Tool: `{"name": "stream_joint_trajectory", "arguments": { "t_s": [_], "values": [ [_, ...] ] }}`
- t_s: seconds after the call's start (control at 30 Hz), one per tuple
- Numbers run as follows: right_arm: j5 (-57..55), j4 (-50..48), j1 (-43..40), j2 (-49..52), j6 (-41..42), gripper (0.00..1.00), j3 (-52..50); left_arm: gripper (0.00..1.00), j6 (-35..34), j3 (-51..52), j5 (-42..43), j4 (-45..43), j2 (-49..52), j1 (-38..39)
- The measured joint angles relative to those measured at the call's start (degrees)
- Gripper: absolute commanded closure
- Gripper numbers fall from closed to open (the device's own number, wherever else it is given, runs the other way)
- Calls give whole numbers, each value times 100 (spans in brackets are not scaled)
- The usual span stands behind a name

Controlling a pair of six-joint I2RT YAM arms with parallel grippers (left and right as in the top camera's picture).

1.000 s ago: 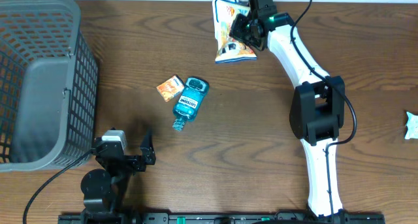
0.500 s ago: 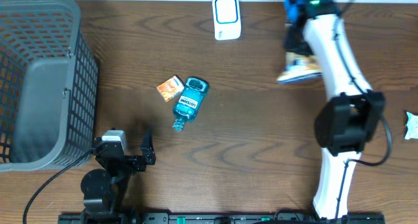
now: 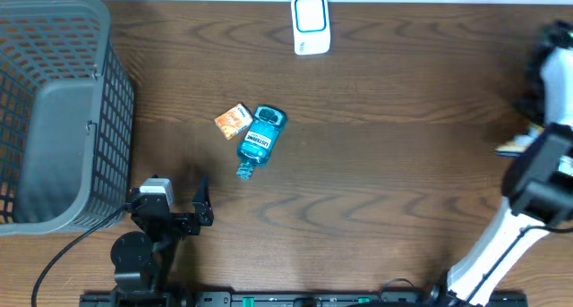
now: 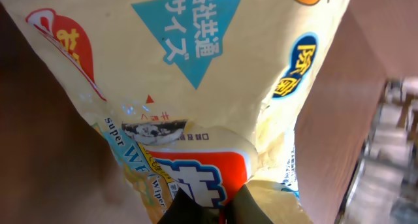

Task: Scan the item barcode
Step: 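Carry the snack bag away to the right off the table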

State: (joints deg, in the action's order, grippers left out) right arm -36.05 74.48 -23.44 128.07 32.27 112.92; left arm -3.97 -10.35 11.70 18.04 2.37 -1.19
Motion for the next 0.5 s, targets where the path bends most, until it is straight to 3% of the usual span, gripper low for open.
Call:
{"name": "stream_joint_trajectory", "arguments": {
  "t_s": [0.07, 0.13, 0.17, 0.2, 0.23, 0.5],
  "values": [
    [-17, -321, -461, 2, -17, 79, -149, 2, 0, 0, 0, -2, 0, 0],
    [50, -691, -850, 2, -24, 51, -234, 2, 0, 0, 0, -2, 0, 0],
    [101, -780, -981, 2, -26, 25, -247, 2, 0, 0, 0, -2, 0, 0],
    [190, -866, -1147, 2, -33, 7, -247, 2, 0, 0, 0, 0, 0, 0],
    [350, -964, -1335, 2, -26, 1, -247, 2, 0, 0, 0, 0, 0, 0],
    [2328, -549, -2321, 2, -256, 1, -247, 2, 0, 0, 0, -2, 0, 0]
  ]
}}
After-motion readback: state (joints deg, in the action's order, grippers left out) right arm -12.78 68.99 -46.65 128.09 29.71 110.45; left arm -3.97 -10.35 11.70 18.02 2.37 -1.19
